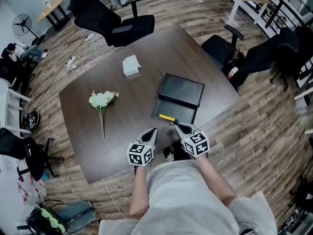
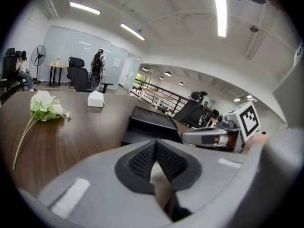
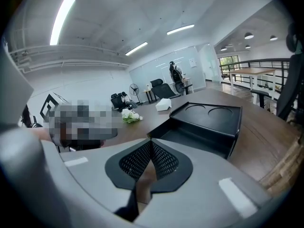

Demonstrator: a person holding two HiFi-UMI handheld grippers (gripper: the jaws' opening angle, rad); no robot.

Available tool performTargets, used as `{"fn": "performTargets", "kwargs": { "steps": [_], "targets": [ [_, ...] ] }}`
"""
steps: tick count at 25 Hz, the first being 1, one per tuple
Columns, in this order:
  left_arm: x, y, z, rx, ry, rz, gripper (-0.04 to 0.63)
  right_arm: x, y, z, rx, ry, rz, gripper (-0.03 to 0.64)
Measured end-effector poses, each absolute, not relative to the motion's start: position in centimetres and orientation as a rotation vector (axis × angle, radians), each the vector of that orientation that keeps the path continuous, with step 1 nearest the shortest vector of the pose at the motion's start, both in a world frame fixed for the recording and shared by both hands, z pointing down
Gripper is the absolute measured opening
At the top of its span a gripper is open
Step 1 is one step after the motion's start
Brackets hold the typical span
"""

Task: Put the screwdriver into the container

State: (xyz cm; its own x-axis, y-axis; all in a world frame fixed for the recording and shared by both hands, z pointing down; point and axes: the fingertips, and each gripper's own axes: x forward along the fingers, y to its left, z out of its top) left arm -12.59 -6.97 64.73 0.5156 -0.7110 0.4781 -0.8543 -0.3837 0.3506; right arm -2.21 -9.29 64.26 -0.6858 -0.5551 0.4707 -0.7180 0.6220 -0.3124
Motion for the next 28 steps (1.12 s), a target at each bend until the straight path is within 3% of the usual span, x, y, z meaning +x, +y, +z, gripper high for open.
{"fn": "performTargets", "kwargs": {
  "steps": [28],
  "targets": [
    [-11.1,-7.0,64.8,2.241,-1.203,0.342,0.054,-0.8,-8.9,64.2,1.083,-2.491,0.733,0.000]
  ]
}}
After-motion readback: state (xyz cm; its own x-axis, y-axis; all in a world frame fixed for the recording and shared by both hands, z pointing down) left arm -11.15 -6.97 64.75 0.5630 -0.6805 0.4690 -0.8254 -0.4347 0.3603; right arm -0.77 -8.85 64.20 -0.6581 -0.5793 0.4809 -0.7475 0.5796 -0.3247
